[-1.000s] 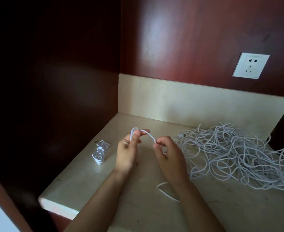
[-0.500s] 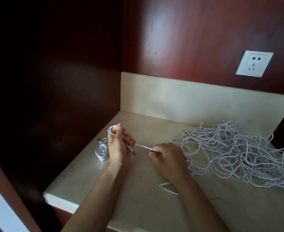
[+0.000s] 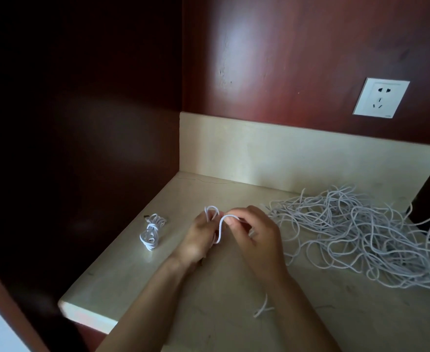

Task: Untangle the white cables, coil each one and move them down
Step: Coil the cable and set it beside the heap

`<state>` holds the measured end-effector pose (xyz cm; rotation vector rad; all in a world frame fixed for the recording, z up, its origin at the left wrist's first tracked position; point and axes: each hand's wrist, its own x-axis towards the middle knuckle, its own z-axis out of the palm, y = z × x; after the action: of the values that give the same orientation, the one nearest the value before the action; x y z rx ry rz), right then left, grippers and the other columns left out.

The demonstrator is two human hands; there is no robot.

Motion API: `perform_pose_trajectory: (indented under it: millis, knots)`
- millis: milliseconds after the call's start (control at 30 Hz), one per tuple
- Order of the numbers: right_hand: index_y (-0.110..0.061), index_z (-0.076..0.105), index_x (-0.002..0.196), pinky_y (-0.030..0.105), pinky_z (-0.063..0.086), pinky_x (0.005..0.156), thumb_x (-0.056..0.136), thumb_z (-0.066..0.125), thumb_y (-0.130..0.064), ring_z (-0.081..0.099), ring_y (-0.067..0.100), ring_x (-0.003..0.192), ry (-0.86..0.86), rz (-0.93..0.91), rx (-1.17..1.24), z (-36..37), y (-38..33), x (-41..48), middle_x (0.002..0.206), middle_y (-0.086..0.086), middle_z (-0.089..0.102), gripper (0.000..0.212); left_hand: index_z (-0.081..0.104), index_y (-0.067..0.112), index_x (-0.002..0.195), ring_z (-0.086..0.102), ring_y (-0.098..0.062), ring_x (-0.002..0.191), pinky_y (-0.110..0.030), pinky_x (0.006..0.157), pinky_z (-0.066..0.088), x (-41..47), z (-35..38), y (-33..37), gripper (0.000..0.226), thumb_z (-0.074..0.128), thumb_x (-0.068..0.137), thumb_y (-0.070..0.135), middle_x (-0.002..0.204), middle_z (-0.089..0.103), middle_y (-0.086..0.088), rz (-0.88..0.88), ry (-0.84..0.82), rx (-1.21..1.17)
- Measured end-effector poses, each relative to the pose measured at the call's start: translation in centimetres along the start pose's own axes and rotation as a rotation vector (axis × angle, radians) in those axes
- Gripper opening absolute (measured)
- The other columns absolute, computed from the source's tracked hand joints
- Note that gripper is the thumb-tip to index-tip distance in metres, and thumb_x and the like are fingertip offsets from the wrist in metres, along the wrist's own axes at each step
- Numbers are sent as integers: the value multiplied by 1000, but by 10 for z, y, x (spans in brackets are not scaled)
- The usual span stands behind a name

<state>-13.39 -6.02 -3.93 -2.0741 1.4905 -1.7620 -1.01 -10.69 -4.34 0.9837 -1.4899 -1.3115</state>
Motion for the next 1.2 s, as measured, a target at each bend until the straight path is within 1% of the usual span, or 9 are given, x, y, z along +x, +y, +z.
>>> perform_pose_trajectory:
  millis: [167, 300, 433, 567, 733, 867, 967, 1033, 1200]
  knots:
    - [-25, 75, 90, 20, 45, 73, 88, 65, -21, 63, 9, 80, 22, 54, 92, -1, 9, 3, 80, -10, 63, 11, 62, 4, 91, 54, -20, 67, -26, 55, 42, 2, 1, -2, 12, 61, 89, 16, 75, 58, -13, -103, -129, -310]
    - [-21, 77, 102, 12, 45, 73, 90, 61, -21, 64, 4, 78, -38, 124, 123, 2, 12, 2, 84, -7, 58, 20, 61, -1, 92, 58, -27, 67, -31, 58, 52, 5, -1, -3, 14, 47, 93, 2, 78, 57, -21, -139, -177, -465]
    - [-29, 65, 126, 14, 41, 87, 95, 48, -23, 58, 1, 94, -152, 135, 39, 5, 20, 0, 94, -15, 51, 36, 51, 8, 76, 37, -11, 43, -18, 39, 29, 0, -3, 3, 24, 40, 95, 1, 59, 47, -3, -167, -224, -472]
    - [-23, 59, 134, 12, 39, 85, 94, 49, -20, 52, -3, 93, -177, 96, -17, 7, 22, -1, 94, -17, 48, 41, 43, 16, 59, 20, -7, 38, -16, 33, 18, 1, -4, 6, 39, 31, 95, 27, 50, 28, 4, -309, -304, -392]
    - [-36, 54, 125, 15, 43, 87, 90, 52, -13, 59, 5, 99, -205, 127, 123, -1, 23, -4, 100, -17, 59, 42, 51, 15, 82, 18, -9, 42, -18, 39, 14, -5, -4, 2, 27, 64, 81, 38, 55, 25, 3, -101, -184, -62]
    - [-38, 48, 108, 26, 46, 80, 79, 44, -10, 60, 7, 88, -140, 226, 120, -9, 28, -5, 94, -9, 60, 41, 57, 15, 63, 18, -8, 36, -16, 39, 17, -5, -2, 11, 30, 67, 88, 29, 45, 25, 5, -28, -173, -36]
    - [-36, 50, 105, 33, 49, 76, 86, 51, -20, 62, 7, 86, -26, 206, 31, -8, 24, -1, 95, -12, 63, 25, 72, 18, 74, 20, -9, 36, -15, 38, 19, -5, 7, 34, 30, 56, 95, 33, 46, 24, 3, 101, -240, -91]
    - [-29, 55, 108, 33, 49, 80, 91, 49, -22, 62, 9, 93, 58, 158, -32, -9, 22, 7, 98, -12, 66, 19, 71, 5, 86, 21, -9, 36, -16, 38, 19, -3, 15, 58, 36, 57, 94, 37, 46, 25, 4, 160, -257, -167]
    - [-21, 60, 96, 36, 48, 75, 93, 39, -26, 61, 18, 82, 159, 90, -247, -34, 32, 29, 84, -7, 66, 22, 69, 13, 99, 15, -4, 38, -15, 37, 11, 1, 33, 118, 24, 55, 91, 30, 49, 19, 9, 214, -280, -466]
